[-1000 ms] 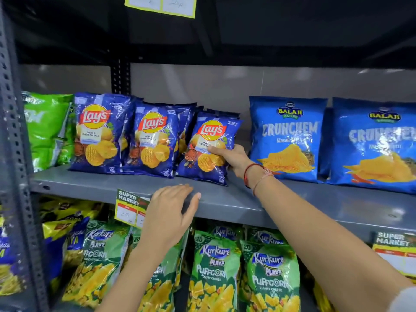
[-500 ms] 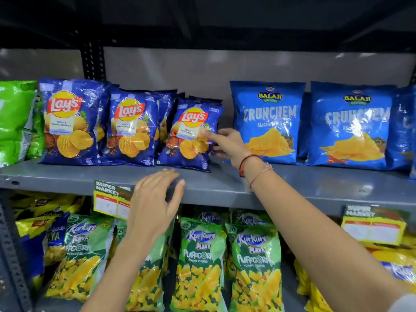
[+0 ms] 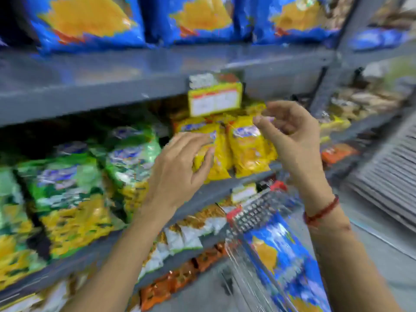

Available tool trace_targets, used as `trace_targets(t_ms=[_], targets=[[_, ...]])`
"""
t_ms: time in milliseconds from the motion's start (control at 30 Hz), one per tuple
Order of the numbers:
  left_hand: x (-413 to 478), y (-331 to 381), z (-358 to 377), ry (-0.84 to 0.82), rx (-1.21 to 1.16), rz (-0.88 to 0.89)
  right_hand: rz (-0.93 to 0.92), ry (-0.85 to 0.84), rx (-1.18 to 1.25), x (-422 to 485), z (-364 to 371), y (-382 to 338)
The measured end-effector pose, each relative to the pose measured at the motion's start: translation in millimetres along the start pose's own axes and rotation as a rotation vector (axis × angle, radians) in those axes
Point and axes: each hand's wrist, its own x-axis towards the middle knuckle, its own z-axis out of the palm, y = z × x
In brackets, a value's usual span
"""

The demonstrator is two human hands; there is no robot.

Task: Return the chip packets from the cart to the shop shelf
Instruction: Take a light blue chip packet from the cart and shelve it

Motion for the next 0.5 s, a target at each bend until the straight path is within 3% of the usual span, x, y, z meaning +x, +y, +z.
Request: trace_targets(t_ms=[167,333,500], targets=[[-30,26,134,-0.443,-0.246,-0.082,0.353,0.177,-0.198,-61,-88,119],[-81,30,247,-0.853,-0.289,-0.241,0.811,0.158,-0.336,-134,-134,246],[-129,30,331,-1.155,-0.278,-0.424,1.223,0.136,-0.334,-206,-141,344]])
